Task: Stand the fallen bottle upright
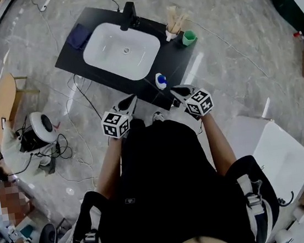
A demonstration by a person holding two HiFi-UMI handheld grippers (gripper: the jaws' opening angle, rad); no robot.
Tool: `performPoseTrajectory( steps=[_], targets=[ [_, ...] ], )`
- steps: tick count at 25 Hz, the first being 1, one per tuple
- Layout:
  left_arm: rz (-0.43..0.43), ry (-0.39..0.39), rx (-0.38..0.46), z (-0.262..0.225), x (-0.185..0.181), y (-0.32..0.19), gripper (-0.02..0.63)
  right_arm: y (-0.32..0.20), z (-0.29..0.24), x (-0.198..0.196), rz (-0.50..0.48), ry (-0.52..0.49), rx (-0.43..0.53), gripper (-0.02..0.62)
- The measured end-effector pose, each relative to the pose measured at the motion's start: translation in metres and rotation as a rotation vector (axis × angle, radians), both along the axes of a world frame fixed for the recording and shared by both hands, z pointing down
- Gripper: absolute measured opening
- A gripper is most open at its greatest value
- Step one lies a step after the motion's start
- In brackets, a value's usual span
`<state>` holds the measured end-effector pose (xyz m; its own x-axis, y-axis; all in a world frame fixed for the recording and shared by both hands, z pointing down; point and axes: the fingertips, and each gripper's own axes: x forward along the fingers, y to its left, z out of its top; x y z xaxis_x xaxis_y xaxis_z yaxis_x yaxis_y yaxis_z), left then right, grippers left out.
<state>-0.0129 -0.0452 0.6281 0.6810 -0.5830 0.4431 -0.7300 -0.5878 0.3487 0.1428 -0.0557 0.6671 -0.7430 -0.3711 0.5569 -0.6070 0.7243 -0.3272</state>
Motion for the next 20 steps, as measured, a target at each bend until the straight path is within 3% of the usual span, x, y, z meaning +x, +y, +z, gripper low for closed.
performPoseTrajectory(
  steps=[3, 6, 20],
  targets=[
    [0.011, -0.001, -0.001, -0.001, 0.004, 0.004, 0.015, 0.000, -0.004, 0.006, 0.000, 0.169, 0.143, 0.060],
    [0.023, -0.004, 0.001, -0.001, 0.006, 0.006, 0.015, 0.000, -0.003, 0.007, 0.006, 0.240, 0.215, 0.060],
    [0.025, -0.001, -0.003, 0.003, 0.010, 0.012, 0.015, 0.008, 0.007, 0.012, 0.019, 0.255, 0.185, 0.060]
  ],
)
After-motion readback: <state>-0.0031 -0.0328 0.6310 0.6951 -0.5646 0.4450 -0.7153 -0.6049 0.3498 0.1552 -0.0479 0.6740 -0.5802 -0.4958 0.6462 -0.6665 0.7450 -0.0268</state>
